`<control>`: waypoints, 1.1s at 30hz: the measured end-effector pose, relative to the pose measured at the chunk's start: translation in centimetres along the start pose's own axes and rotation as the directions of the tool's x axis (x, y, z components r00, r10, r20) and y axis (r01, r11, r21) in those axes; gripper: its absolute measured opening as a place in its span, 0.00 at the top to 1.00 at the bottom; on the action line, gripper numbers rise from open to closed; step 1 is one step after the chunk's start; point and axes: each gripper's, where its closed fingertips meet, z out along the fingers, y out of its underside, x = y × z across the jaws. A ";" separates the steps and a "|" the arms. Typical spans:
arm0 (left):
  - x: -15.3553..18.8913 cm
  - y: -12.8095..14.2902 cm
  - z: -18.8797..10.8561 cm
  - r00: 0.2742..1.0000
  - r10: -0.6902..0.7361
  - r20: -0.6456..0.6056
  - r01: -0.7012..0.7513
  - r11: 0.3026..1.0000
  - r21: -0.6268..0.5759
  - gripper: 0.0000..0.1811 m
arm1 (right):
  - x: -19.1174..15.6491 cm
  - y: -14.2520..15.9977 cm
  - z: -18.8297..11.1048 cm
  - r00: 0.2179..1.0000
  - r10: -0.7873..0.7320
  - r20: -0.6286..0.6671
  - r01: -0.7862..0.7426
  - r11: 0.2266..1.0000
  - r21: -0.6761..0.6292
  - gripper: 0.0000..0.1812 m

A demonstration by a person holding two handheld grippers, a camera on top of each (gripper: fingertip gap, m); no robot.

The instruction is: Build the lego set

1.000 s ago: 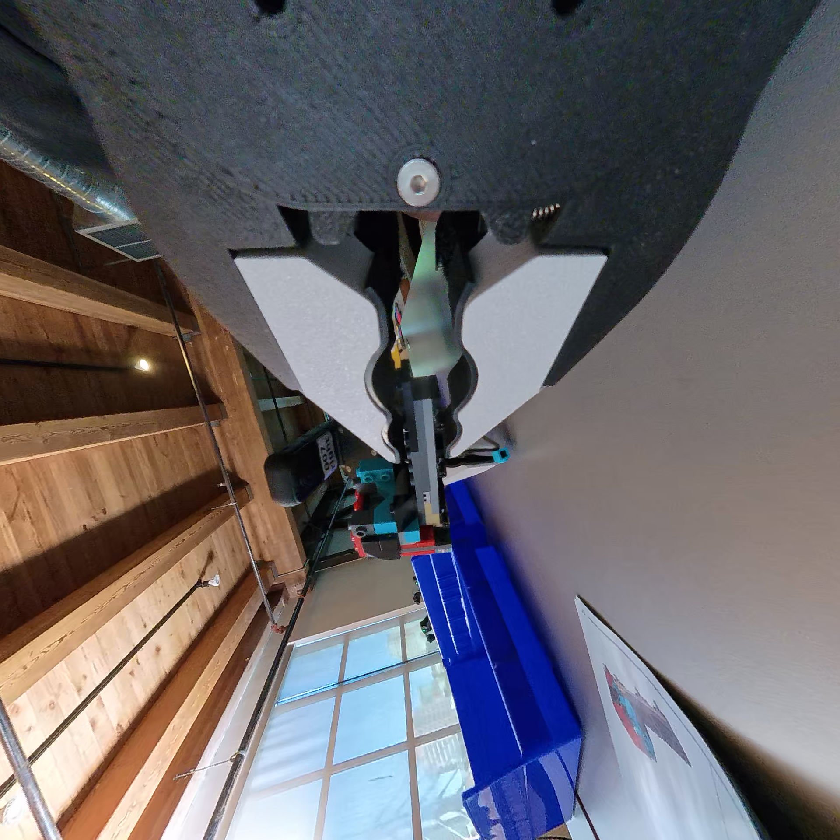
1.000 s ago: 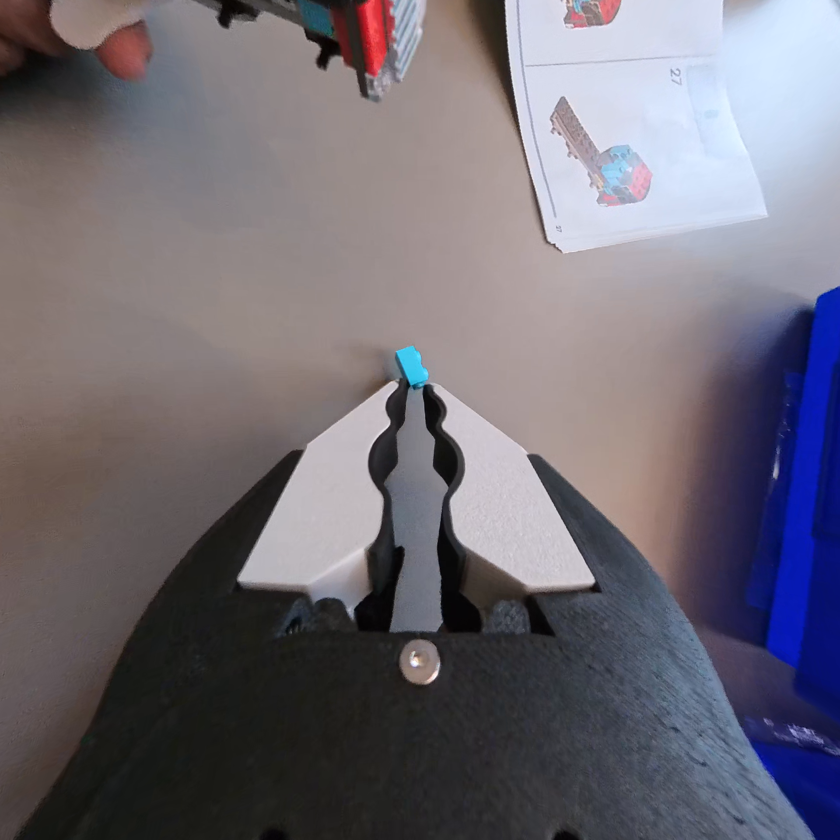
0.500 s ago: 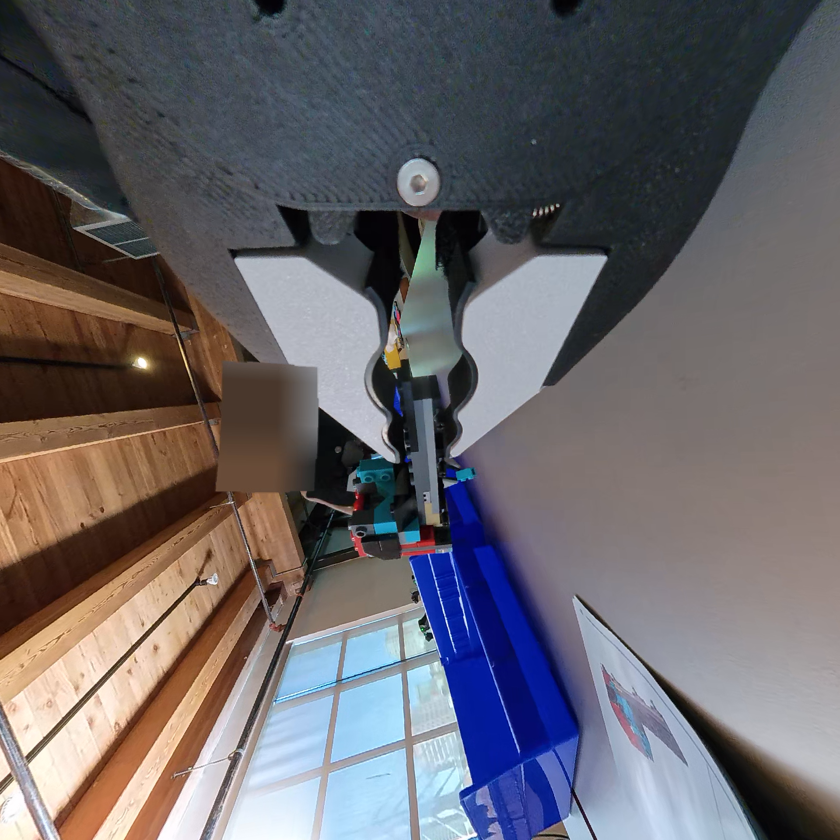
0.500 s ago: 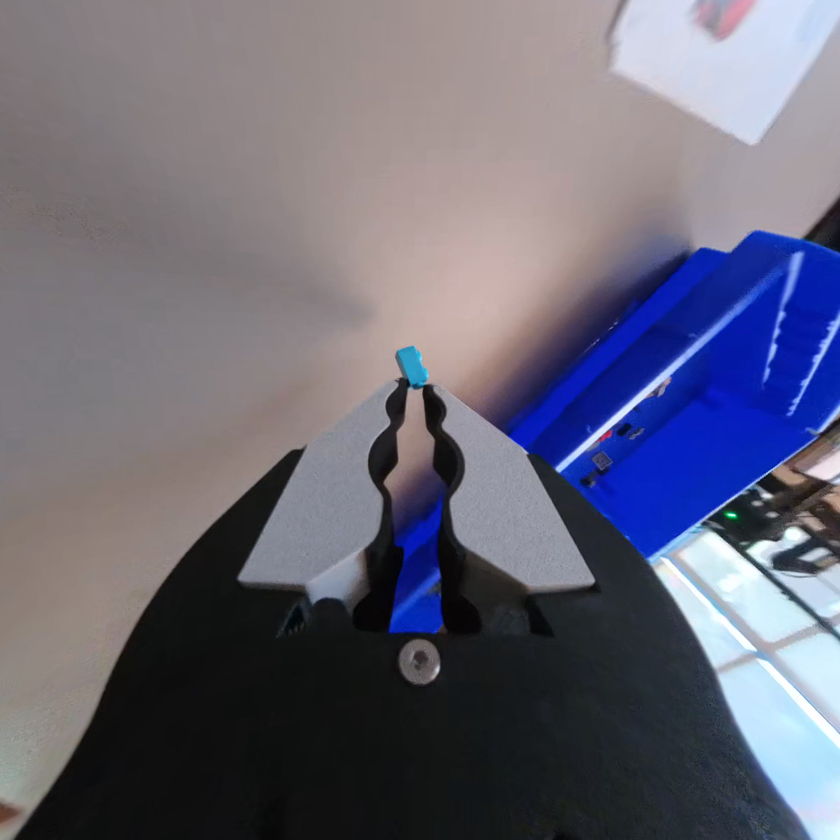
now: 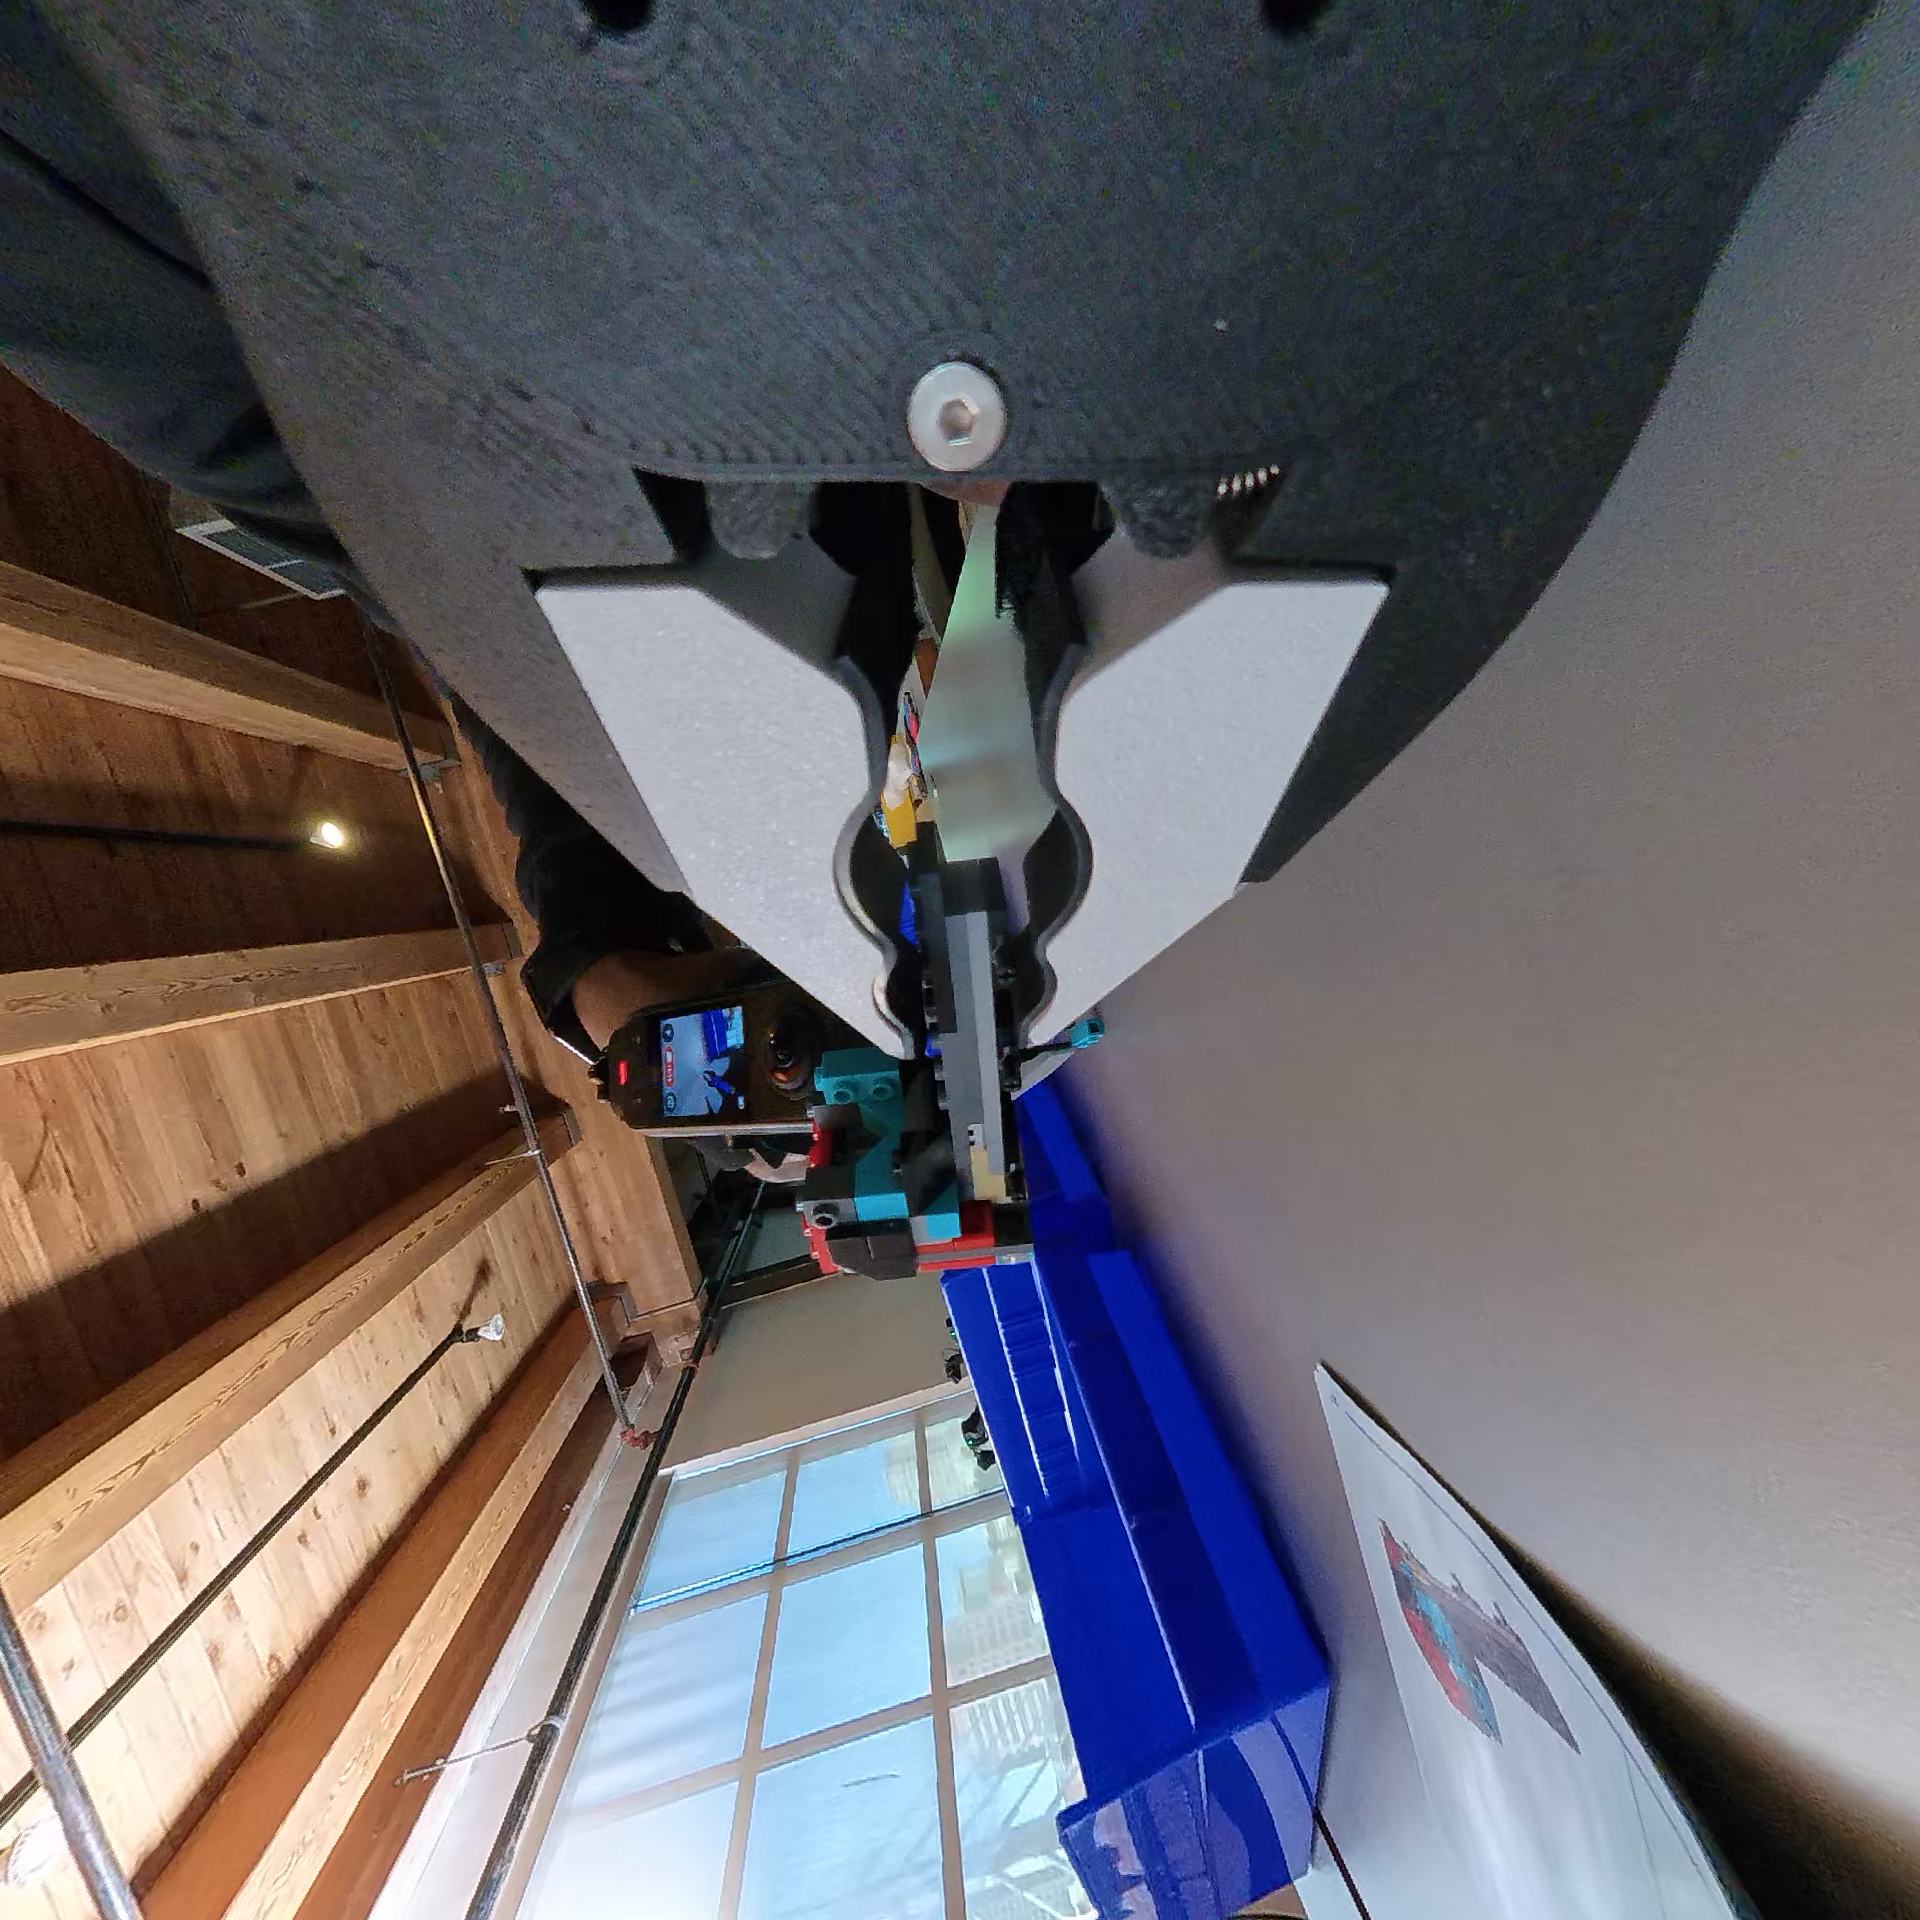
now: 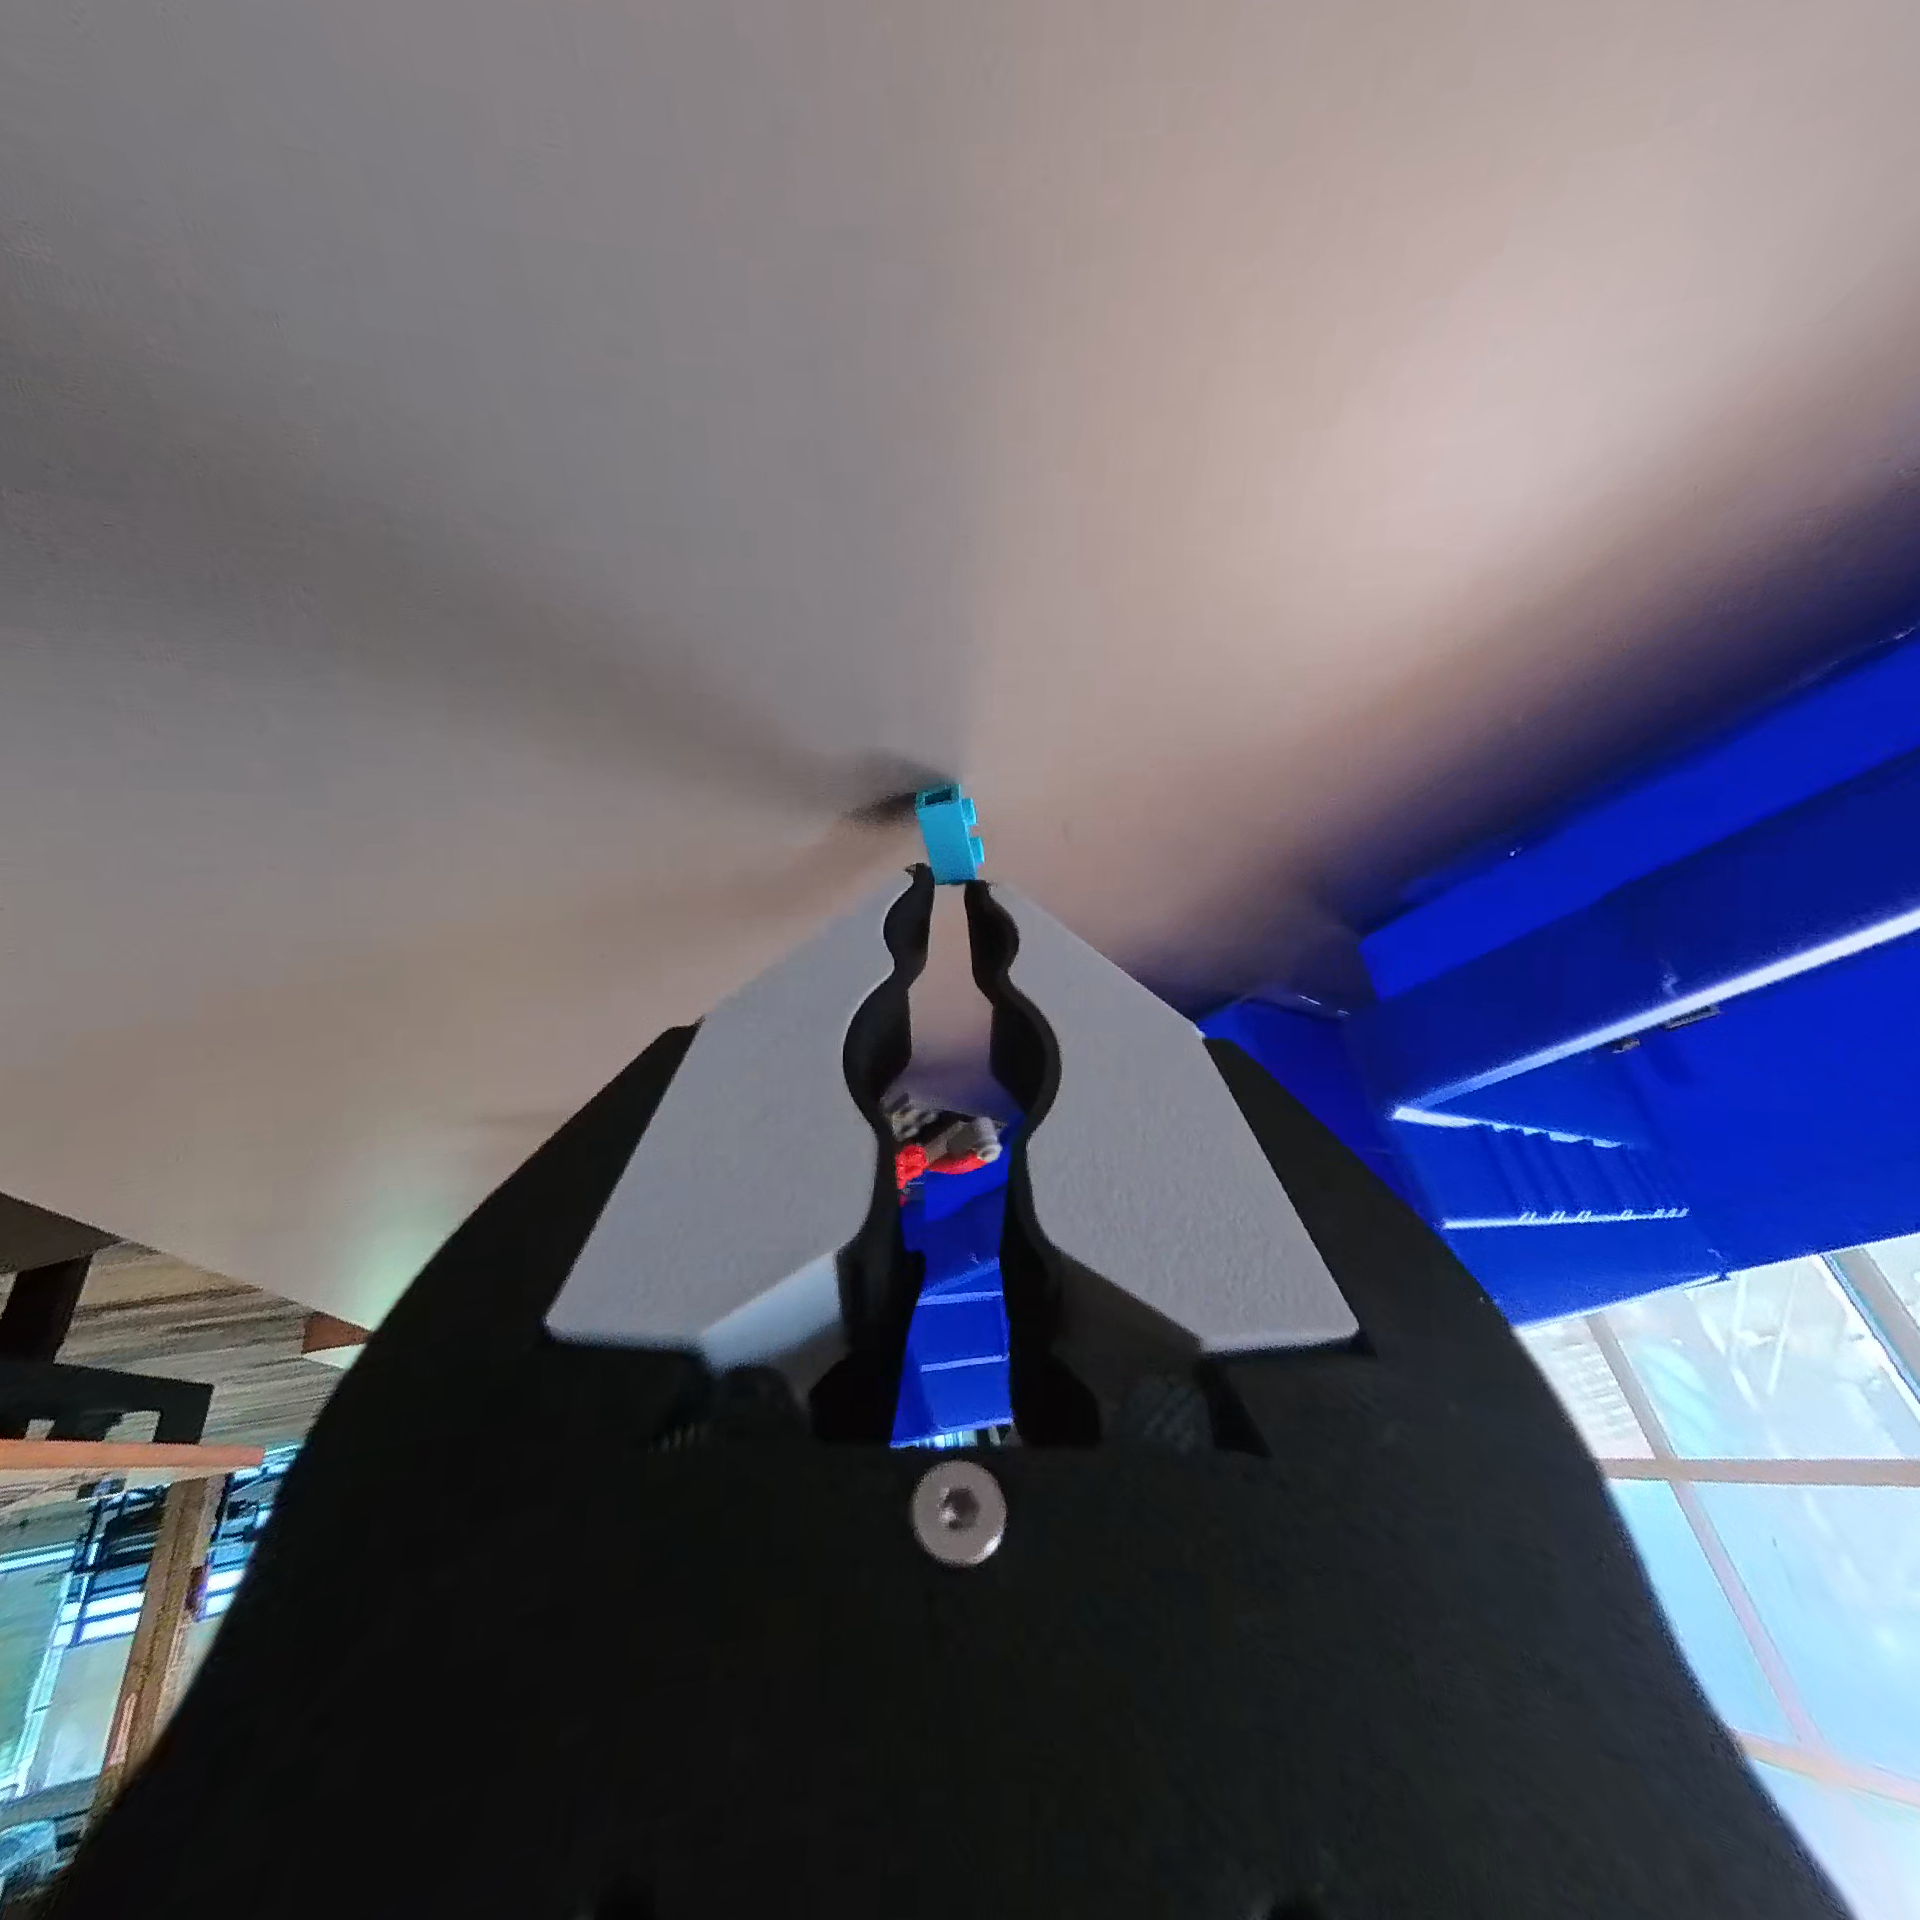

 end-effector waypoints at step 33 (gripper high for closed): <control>0.1 -0.4 -0.2 1.000 -0.013 -0.018 0.013 1.000 0.008 0.91 | -0.3 -1.1 0.3 0.953 0.225 0.201 -0.294 0.840 0.456 0.86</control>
